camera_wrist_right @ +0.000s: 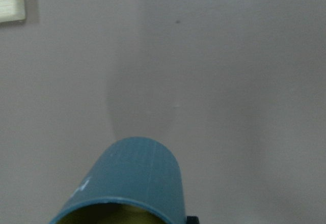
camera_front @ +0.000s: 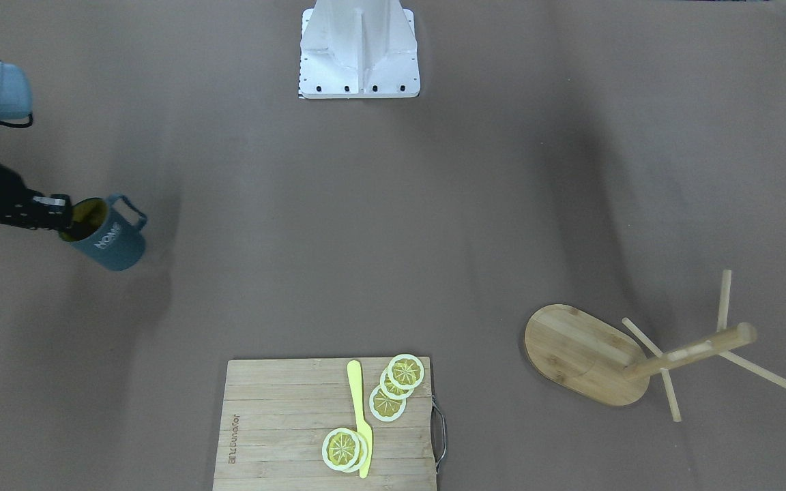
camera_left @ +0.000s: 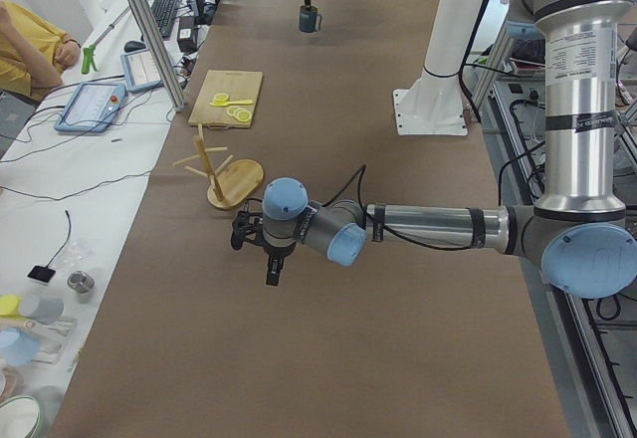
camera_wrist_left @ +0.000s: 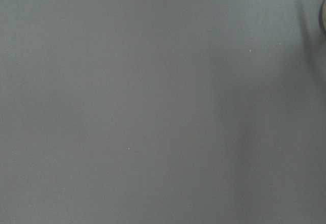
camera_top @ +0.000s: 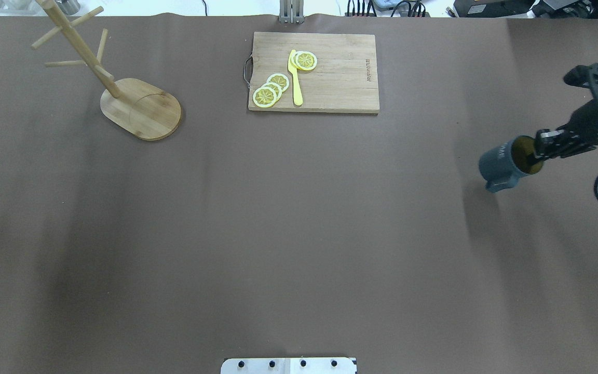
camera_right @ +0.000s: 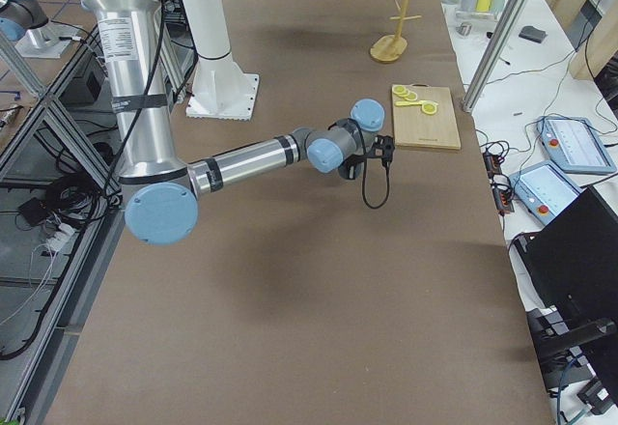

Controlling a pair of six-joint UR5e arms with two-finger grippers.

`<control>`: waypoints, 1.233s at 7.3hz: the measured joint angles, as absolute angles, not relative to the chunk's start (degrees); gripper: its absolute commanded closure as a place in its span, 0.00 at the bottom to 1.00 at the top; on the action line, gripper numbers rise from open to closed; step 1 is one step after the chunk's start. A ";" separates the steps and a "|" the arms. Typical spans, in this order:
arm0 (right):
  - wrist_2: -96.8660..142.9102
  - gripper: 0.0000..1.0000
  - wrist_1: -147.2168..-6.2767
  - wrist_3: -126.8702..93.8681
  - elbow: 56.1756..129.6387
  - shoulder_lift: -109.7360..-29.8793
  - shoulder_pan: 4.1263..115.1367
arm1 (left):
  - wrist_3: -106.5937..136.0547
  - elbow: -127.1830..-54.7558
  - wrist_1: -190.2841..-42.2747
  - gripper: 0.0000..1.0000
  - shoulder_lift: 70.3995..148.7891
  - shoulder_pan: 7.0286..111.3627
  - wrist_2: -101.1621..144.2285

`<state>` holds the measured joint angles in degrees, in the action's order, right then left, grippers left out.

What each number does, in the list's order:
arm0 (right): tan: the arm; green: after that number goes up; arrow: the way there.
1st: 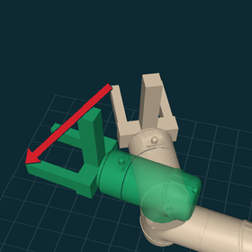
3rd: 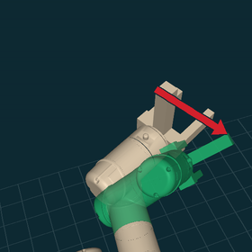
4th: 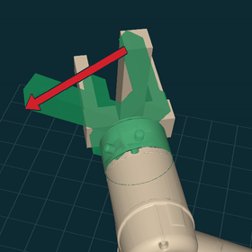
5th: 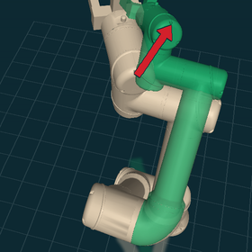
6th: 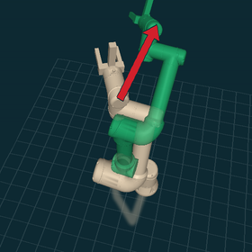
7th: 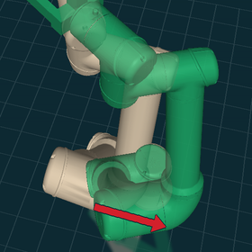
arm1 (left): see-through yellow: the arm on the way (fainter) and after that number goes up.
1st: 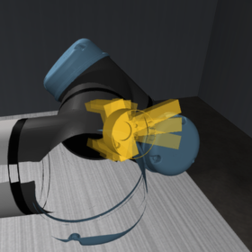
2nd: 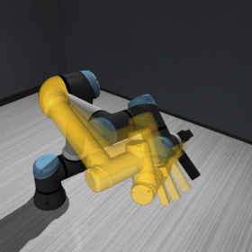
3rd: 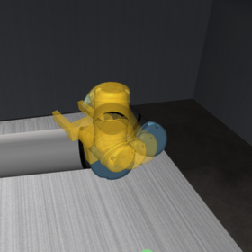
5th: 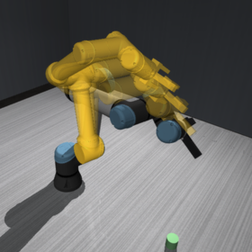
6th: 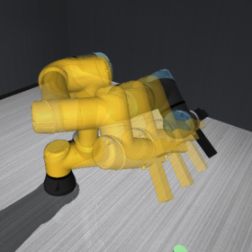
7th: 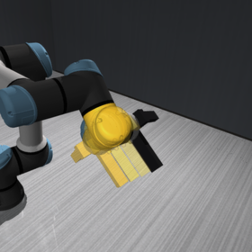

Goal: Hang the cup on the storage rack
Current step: 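Grip the blue mug rim with the right gripper and drag it toward the table center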

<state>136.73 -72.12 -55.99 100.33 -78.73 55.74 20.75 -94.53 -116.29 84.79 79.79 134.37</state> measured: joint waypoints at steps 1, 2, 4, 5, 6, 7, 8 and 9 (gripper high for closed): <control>131.87 1.00 -72.32 -67.62 100.96 -73.25 48.73 | 20.75 -94.32 -116.26 0.02 85.04 79.75 134.34; 127.56 1.00 -74.33 -76.50 100.77 -67.37 43.05 | 20.76 -94.11 -116.27 0.02 85.27 79.74 134.35; 122.36 1.00 -83.79 -84.57 99.92 -56.61 36.71 | 20.78 -94.00 -116.33 0.02 85.48 79.69 134.36; 119.74 1.00 -86.24 -87.32 98.28 -53.21 34.33 | 20.80 -94.01 -116.35 0.02 85.50 79.68 134.37; 118.14 1.00 -87.19 -88.85 96.46 -51.17 32.70 | 20.82 -94.05 -116.38 0.02 85.51 79.69 134.38; 117.25 0.60 -87.28 -89.39 95.21 -50.23 31.69 | 20.83 -94.14 -116.42 0.02 85.51 79.69 134.38; 116.75 0.14 -86.31 -89.52 93.98 -49.85 31.12 | 20.83 -94.27 -116.44 0.02 85.51 79.67 134.40; 116.58 0.00 -84.24 -89.55 92.60 -49.72 30.87 | 20.85 -94.56 -116.45 0.02 85.54 79.62 134.46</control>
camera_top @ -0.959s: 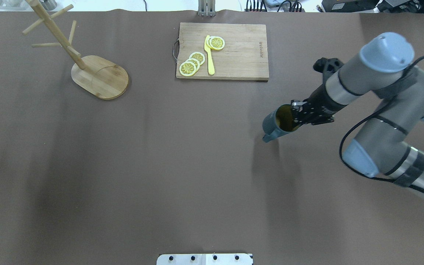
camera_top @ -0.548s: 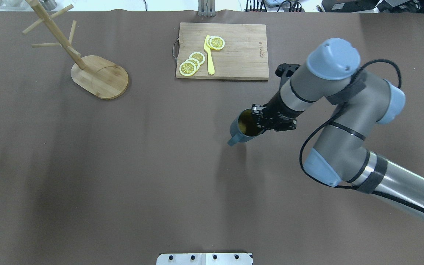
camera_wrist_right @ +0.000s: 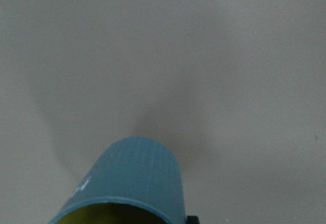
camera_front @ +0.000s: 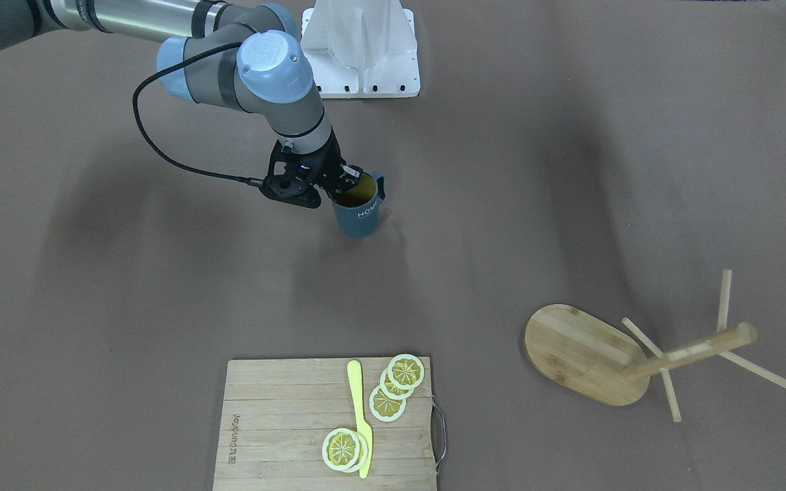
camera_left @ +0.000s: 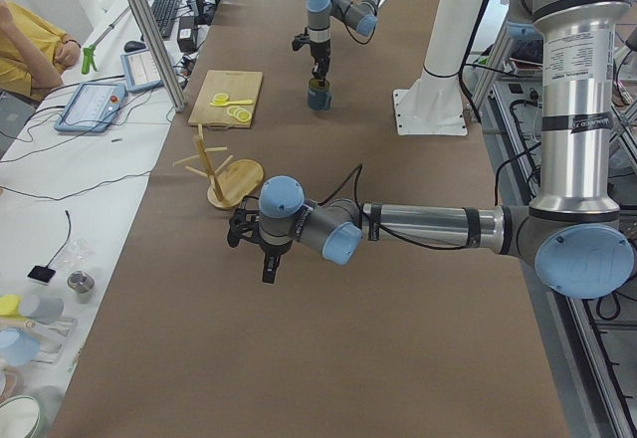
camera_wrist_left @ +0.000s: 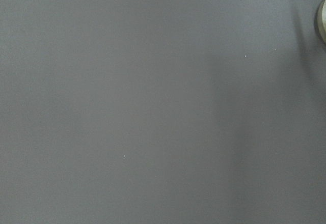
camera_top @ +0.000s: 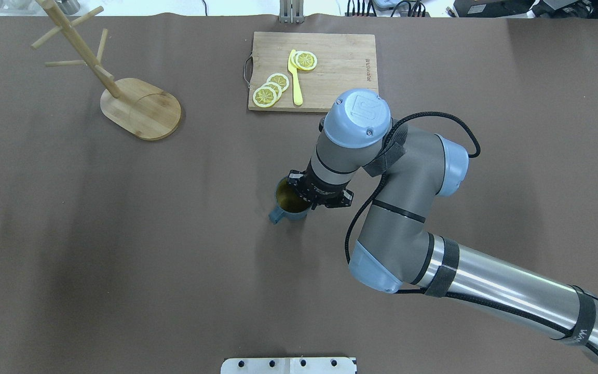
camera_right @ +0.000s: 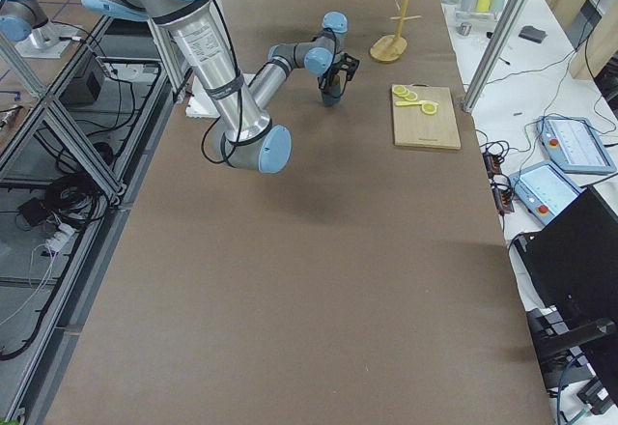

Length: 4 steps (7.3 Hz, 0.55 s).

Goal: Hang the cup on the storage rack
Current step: 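Grip the blue mug rim with the right gripper and drag it toward the table center, then release the mug and raise the right gripper away while the left gripper approaches the mug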

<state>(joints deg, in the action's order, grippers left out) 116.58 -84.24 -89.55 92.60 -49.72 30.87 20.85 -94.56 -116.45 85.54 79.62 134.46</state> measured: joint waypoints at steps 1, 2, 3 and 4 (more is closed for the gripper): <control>116.62 0.00 -82.30 -89.53 91.60 -49.60 30.77 | 21.59 -95.23 -116.66 0.02 85.64 79.02 134.76; 117.21 0.00 -81.30 -89.45 91.64 -49.45 31.13 | 25.82 -96.67 -118.36 0.02 85.83 76.67 135.46; 119.31 0.00 -81.05 -89.31 92.80 -49.76 32.74 | 33.91 -98.39 -122.99 0.02 85.96 72.66 135.94; 122.75 0.00 -81.03 -88.52 94.83 -51.45 35.67 | 42.25 -99.86 -129.18 0.10 85.94 68.20 135.55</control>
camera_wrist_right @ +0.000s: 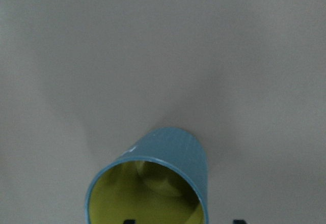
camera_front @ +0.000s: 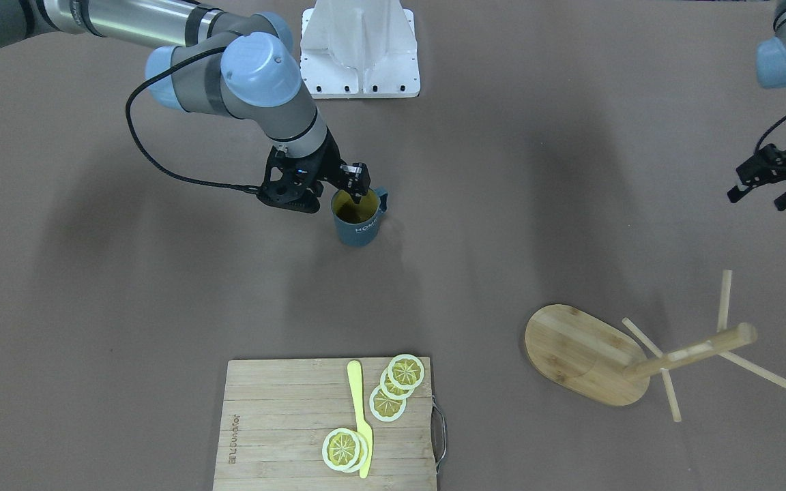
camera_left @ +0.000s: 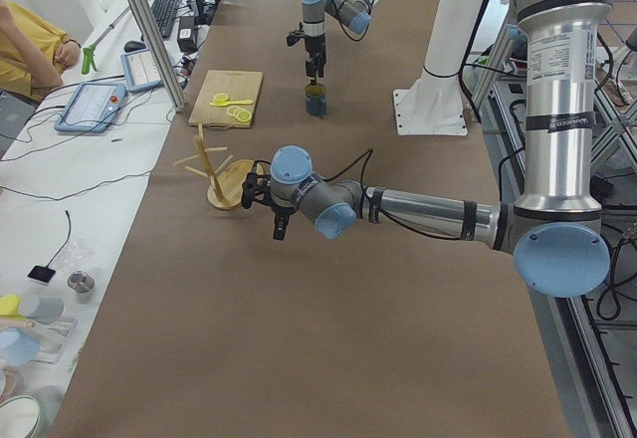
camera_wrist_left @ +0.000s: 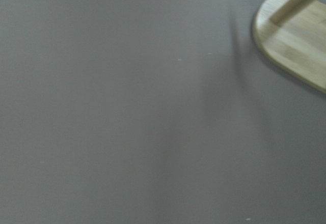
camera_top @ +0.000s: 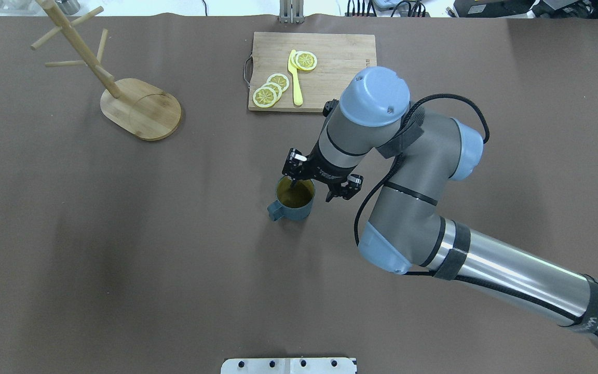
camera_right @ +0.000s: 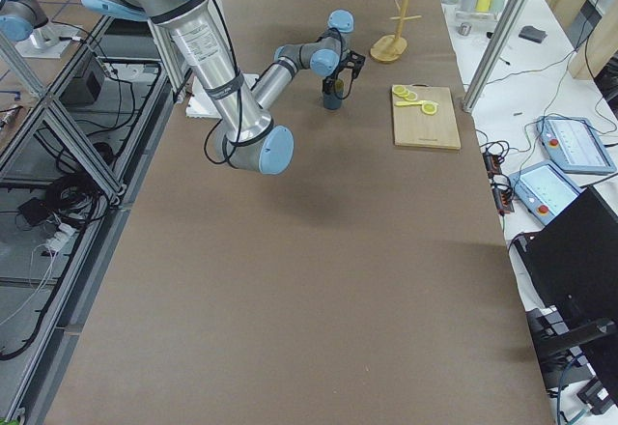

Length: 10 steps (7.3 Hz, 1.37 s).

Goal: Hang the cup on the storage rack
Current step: 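Release the mug and raise the right gripper away while the left gripper approaches the mug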

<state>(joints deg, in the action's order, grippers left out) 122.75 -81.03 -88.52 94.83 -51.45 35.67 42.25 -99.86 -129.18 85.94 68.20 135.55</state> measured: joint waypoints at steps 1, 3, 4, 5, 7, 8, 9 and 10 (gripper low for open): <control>125.92 0.00 -80.97 -85.59 97.62 -55.17 39.03 | 49.17 -102.50 -133.61 0.19 86.21 62.80 133.03; 129.21 0.00 -80.97 -74.92 100.71 -62.65 44.70 | 55.72 -109.64 -136.33 0.33 88.35 49.80 121.96; 130.17 0.00 -80.90 -68.91 100.95 -66.07 47.47 | 56.40 -110.72 -136.30 0.42 92.14 44.16 116.79; 130.57 0.00 -80.82 -62.59 100.70 -69.12 49.79 | 55.96 -110.23 -135.71 0.43 96.64 39.49 112.51; 130.67 0.00 -80.77 -52.52 100.05 -73.93 53.94 | 47.42 -107.03 -134.55 0.43 104.83 30.75 102.02; 130.61 0.00 -80.70 -50.22 99.92 -75.68 55.54 | 42.63 -105.07 -134.45 0.43 107.85 27.85 97.89; 130.46 0.00 -80.64 -47.85 99.88 -77.46 57.01 | 40.26 -103.70 -134.49 0.43 109.50 26.17 95.76; 130.43 0.00 -80.63 -44.75 99.86 -79.04 58.42 | 39.13 -102.17 -134.69 0.43 110.66 25.18 94.64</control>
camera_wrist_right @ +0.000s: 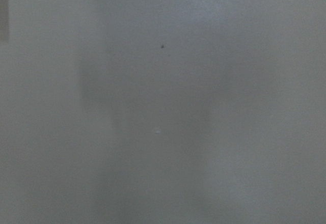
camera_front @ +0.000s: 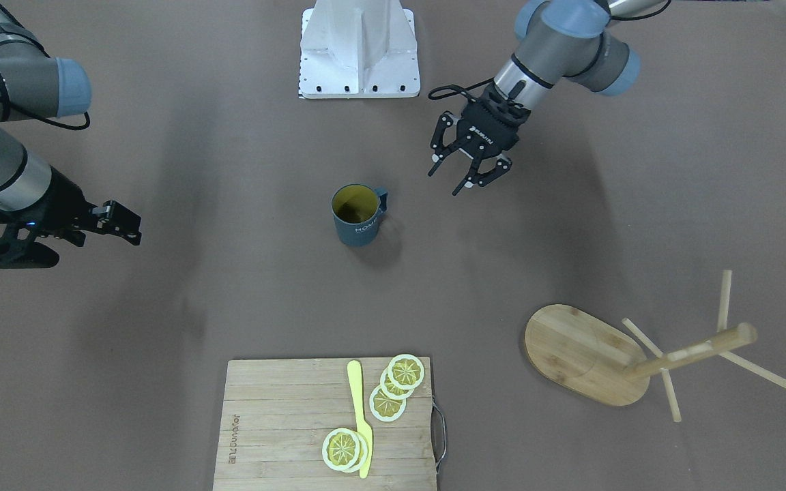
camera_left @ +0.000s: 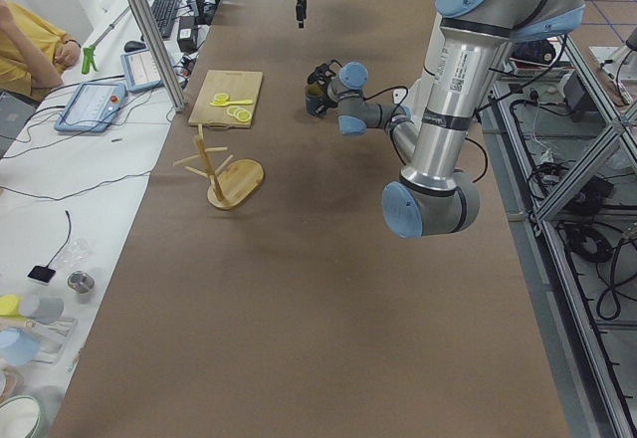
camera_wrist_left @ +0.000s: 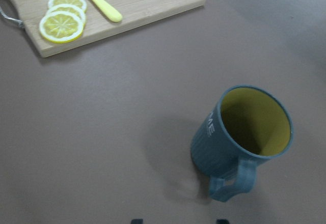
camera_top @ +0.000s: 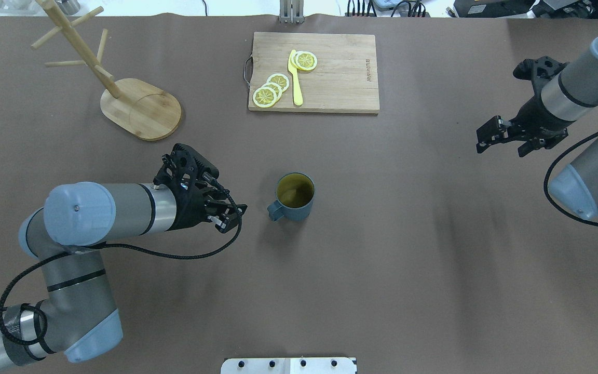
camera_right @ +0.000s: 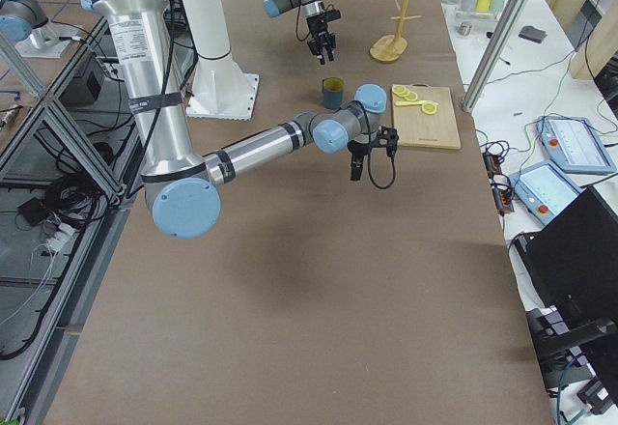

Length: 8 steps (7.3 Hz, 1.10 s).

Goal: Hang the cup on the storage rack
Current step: 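Release the mug and raise the right gripper away while the left gripper approaches the mug, then grasp the blue mug's handle with the left gripper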

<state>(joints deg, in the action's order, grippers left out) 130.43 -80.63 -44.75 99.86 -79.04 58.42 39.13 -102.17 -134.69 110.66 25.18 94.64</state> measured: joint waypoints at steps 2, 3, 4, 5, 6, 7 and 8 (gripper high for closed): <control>130.30 0.00 -80.75 -41.22 99.82 -80.21 59.71 | 38.29 -99.41 -135.07 0.39 113.17 23.02 92.02; 130.18 0.00 -80.78 -40.82 99.58 -80.29 59.88 | 38.24 -98.88 -135.47 0.39 113.70 22.12 91.16; 130.09 0.00 -80.71 -40.68 99.07 -80.34 59.99 | 38.24 -98.21 -136.12 0.39 114.05 21.67 90.08; 130.16 0.00 -80.64 -40.63 98.63 -80.38 60.09 | 38.23 -97.08 -136.74 0.39 114.66 21.42 88.96; 130.29 0.00 -80.61 -40.61 98.44 -80.40 60.15 | 38.23 -95.94 -137.27 0.39 115.39 21.25 88.40; 130.35 0.00 -80.60 -40.61 98.39 -80.41 60.18 | 38.25 -95.24 -137.51 0.39 115.98 21.14 88.18; 130.42 0.00 -80.60 -40.61 98.37 -80.42 60.20 | 38.33 -94.76 -137.59 0.42 116.35 21.04 87.95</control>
